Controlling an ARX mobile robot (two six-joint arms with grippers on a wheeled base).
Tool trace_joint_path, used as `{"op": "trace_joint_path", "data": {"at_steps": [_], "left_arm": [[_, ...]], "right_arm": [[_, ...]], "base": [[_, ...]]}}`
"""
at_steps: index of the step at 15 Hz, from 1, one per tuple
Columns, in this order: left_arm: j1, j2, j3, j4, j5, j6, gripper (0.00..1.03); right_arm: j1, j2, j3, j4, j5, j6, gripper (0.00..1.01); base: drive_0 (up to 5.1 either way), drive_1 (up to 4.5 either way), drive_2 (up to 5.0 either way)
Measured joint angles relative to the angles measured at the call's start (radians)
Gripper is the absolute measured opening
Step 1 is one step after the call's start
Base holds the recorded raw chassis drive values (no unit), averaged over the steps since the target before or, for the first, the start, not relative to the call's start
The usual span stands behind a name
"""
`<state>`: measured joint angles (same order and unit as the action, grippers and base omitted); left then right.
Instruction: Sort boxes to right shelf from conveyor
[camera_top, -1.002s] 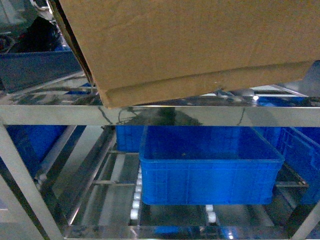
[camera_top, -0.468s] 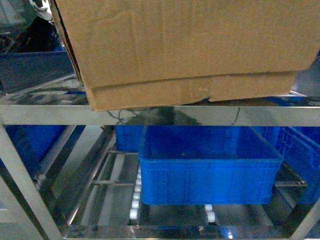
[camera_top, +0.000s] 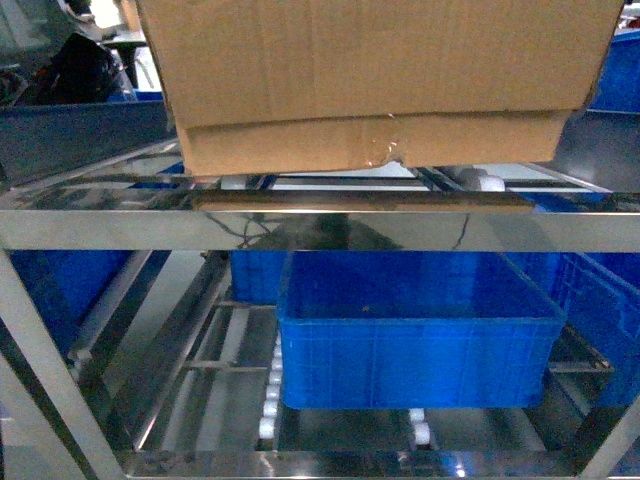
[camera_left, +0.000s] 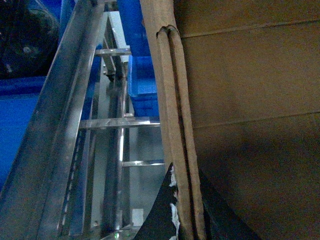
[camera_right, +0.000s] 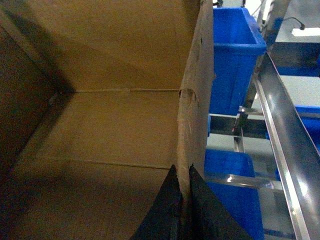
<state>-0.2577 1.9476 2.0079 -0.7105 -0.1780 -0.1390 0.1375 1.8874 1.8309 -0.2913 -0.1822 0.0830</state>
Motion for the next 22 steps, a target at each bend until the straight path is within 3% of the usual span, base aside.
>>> {"op": "trace_joint_path", "data": {"at_steps": [2,4,9,10,12,16,19,22], "left_arm": [[-0.002,0.050,0.037,-0.014,0.014,-0.010,0.06],[-0.006,0.051,0.037,-0.017,0.031,-0.010,0.29],[-0.018,0.043,0.046,0.005,0.041,-0.010,0.87],[-0.021,0.021,-0.008,0.095,0.011,-0.007,0.98],[-0.029,-0.080,-0.206,0.286,-0.077,-0.009,0.98],[-0.025,-0.206,-0.504,0.629,-0.208,-0.004,0.98],[-0.023,-0.341,-0.749,0.959,-0.248,0.134,0.98],[-0.005,-0.456,-0.960,1.226,-0.248,0.259,0.98]], "right_arm": [[0.000,0.024,0.001,-0.008,0.023,0.007,0.04],[0.003,0.024,0.005,0.002,0.007,0.028,0.28],[0.021,0.022,0.007,0.039,-0.015,0.036,0.87],[0.027,0.010,-0.020,0.101,-0.008,0.029,0.98],[0.032,-0.032,-0.119,0.275,0.022,0.009,0.98],[0.047,-0.109,-0.299,0.536,0.003,-0.029,0.98],[0.052,-0.169,-0.444,0.732,-0.051,-0.031,0.98],[0.036,-0.258,-0.610,0.957,-0.045,-0.034,0.98]], "base": [[0.0,0.00,0.0],[0.0,0.00,0.0],[0.0,0.00,0.0],[0.0,0.00,0.0],[0.0,0.00,0.0],[0.0,0.00,0.0],[0.0,0.00,0.0],[0.0,0.00,0.0]]}}
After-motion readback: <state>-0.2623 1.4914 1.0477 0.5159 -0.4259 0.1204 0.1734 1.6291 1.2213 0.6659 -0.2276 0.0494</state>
